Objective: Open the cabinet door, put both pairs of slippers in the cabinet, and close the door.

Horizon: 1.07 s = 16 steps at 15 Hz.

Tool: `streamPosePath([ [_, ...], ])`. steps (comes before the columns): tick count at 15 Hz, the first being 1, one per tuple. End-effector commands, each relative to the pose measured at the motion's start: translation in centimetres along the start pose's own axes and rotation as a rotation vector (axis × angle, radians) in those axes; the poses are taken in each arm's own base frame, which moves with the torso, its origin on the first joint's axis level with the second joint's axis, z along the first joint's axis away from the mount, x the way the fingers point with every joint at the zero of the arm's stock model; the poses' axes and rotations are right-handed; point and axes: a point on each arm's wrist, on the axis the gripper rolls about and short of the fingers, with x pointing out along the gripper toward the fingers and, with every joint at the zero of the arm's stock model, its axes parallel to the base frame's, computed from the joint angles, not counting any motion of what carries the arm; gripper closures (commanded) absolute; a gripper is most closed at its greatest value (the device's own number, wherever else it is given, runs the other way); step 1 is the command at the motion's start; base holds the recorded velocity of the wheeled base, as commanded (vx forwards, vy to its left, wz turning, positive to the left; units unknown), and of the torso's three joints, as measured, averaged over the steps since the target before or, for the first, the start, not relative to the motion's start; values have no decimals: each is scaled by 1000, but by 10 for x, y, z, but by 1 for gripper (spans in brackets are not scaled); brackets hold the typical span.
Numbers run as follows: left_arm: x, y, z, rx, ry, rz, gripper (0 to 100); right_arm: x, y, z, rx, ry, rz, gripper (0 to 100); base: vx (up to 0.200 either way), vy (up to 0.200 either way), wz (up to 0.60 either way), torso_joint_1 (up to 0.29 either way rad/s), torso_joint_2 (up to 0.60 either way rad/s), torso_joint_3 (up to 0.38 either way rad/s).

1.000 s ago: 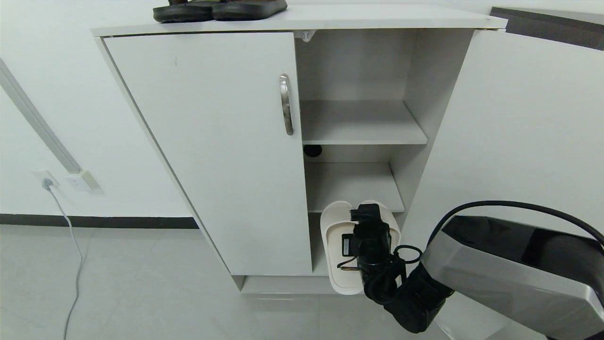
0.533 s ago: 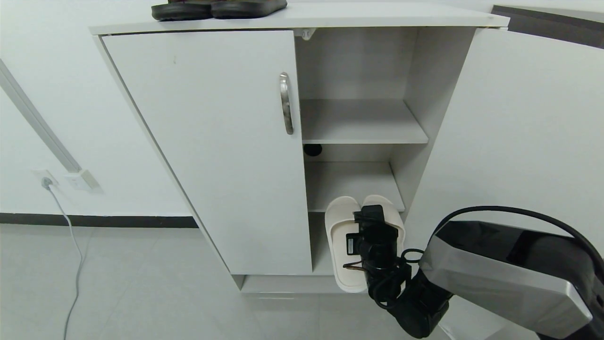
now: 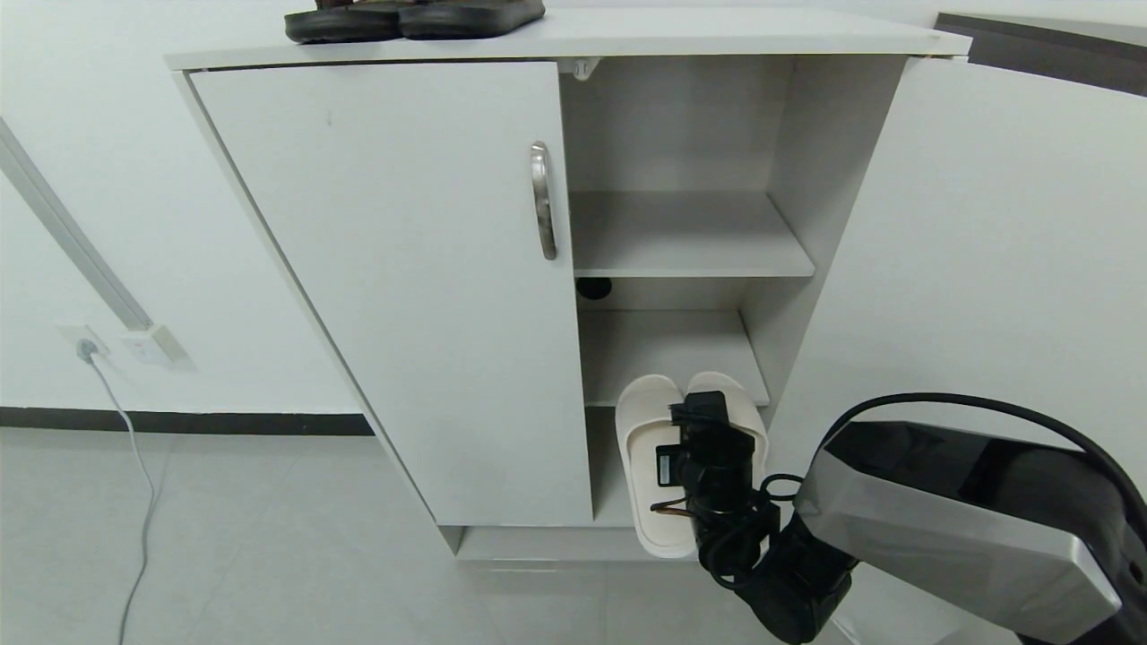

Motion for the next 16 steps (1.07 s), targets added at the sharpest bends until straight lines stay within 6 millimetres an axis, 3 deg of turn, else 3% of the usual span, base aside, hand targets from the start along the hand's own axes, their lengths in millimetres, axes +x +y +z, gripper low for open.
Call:
streamPosePath([
  [1,0,0,0,0,1,0,100,1,-1,1,3,-2,-3,100,200,0,0,2,2,-2],
  [6,0,0,0,0,1,0,100,2,-1,1,4,-3,-3,100,200,0,0,4,0,1],
  [11,0,0,0,0,0,2,100,8,4,5,5,-6,11,100,0,0,0,0,0,0],
  [16,0,0,0,-2,0,3,100,43,7,19,29,29,-30,100,0,0,0,0,0,0],
])
